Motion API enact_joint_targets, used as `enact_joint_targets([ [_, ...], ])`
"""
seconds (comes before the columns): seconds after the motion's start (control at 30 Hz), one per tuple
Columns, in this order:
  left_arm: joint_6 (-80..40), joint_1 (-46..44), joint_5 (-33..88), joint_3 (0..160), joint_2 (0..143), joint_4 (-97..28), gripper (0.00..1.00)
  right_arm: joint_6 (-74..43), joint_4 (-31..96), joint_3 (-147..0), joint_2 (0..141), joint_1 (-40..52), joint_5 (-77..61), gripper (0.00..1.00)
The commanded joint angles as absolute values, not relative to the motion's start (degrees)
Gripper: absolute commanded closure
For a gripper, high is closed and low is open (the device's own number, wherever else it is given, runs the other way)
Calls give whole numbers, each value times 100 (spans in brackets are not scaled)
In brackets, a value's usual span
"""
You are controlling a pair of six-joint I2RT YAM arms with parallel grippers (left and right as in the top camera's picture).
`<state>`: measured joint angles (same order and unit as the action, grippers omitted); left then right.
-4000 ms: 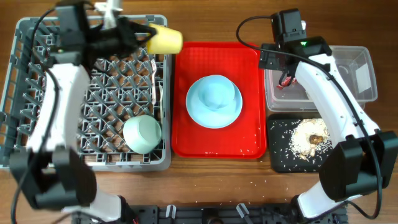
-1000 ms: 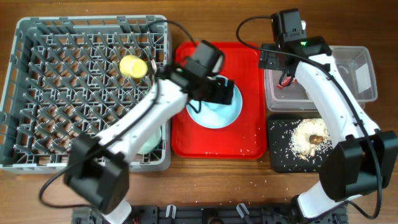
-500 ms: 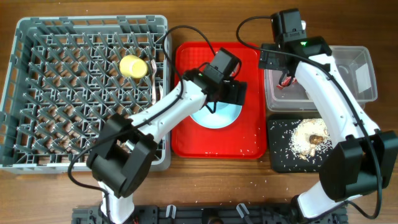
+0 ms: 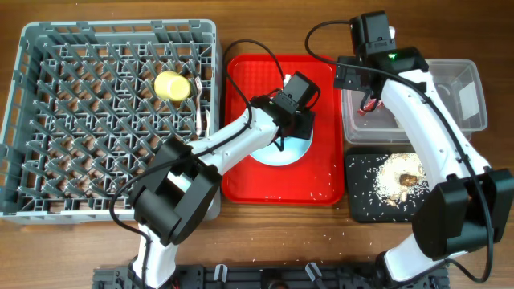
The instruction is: Sort waste into correct bins and load items into the dishwasher rack
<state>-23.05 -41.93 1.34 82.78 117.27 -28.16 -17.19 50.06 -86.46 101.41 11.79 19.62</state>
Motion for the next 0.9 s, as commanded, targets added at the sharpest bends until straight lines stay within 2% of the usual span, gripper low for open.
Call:
enact_joint_targets([
  [0.0,-2287,-4200,54,8246,11797,-2786,84,-1651,4991,-8678,10101,1160,2093,0],
  [0.03,-2287,-4200,54,8246,11797,-2786,85,-1651,4991,-8678,10101,1160,2093,0],
  [0.1,-2287,-4200,56,8246,11797,-2788,96,-1653,4993,-8678,10101,1160,2093,0],
  [0.13,-2287,-4200,56,8246,11789,-2788,96,-1653,4991,-8678,10101,1160,2093,0],
  [0.17,-2287,-4200,54,8246,11778,-2801,89,-1651,4993,-8678,10101,1160,2093,0],
  [0.2,-2285,-4200,54,8246,11775,-2805,33,-1651,4991,-8678,10101,1160,2093,0],
  [0.23,-2270,-4200,54,8246,11775,-2834,0,-1651,4993,-8678,10101,1160,2093,0],
  [0.7,-2274,-3841,635,8274,10584,-3304,0,-1651,4991,-8678,10101,1160,2093,0],
  [0.77,-2270,-3944,639,8221,10676,-3404,16,-1651,4991,-8678,10101,1160,2093,0],
  [0.87,-2274,-3905,-491,8217,10713,-3566,29,-1651,4991,-8678,10101,1160,2093,0],
])
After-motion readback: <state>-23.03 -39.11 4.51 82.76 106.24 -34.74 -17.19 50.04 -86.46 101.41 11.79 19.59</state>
